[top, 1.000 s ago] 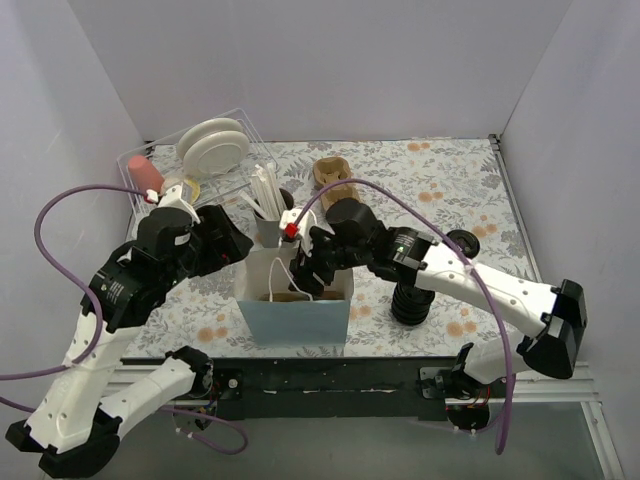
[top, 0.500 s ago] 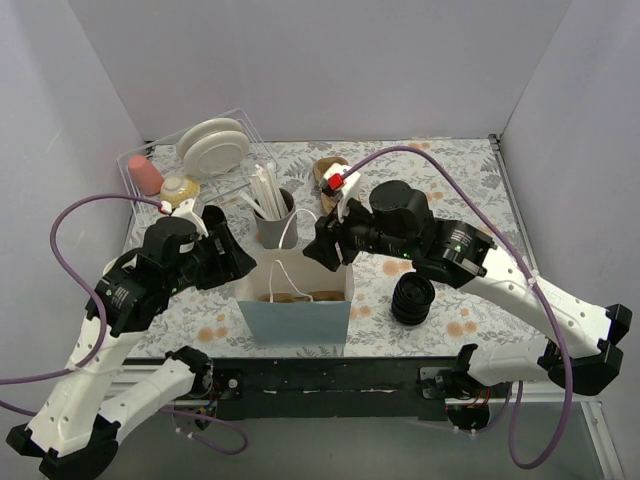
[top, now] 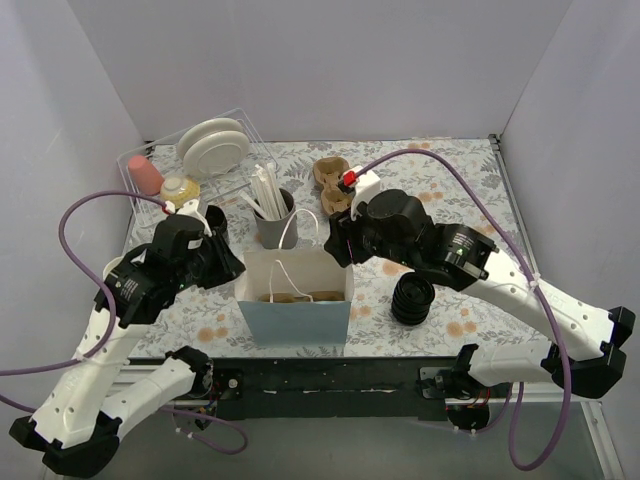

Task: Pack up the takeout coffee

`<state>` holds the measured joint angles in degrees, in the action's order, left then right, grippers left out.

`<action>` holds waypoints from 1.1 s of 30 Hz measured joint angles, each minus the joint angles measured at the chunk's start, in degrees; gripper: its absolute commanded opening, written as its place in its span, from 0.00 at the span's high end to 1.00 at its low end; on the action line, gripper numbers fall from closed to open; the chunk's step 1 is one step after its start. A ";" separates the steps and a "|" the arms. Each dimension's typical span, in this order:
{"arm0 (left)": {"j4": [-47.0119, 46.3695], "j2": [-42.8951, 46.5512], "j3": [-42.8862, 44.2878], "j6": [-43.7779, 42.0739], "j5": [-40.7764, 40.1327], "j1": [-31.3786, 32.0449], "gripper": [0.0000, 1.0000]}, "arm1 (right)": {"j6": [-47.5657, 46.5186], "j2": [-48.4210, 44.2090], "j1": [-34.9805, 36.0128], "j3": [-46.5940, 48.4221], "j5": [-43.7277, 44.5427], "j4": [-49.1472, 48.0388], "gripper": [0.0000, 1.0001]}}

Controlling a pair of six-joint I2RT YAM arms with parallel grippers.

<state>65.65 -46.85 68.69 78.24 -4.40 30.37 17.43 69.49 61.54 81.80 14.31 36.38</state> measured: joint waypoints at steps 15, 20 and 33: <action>-2.99 -0.98 -0.68 0.61 -0.92 0.00 1.00 | -0.81 -0.74 -0.66 -0.46 5.44 0.61 0.43; -5.86 1.60 -1.33 0.09 -3.50 0.02 1.00 | -5.40 2.38 -6.64 5.81 5.27 -3.61 0.44; -3.85 6.69 -0.57 -1.95 -9.62 0.00 1.00 | -6.88 16.44 -26.67 4.90 -8.02 -12.28 0.36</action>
<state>61.80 -40.16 68.12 76.29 -14.02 30.37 10.55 85.93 34.87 86.70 6.28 24.10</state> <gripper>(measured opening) 0.010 0.619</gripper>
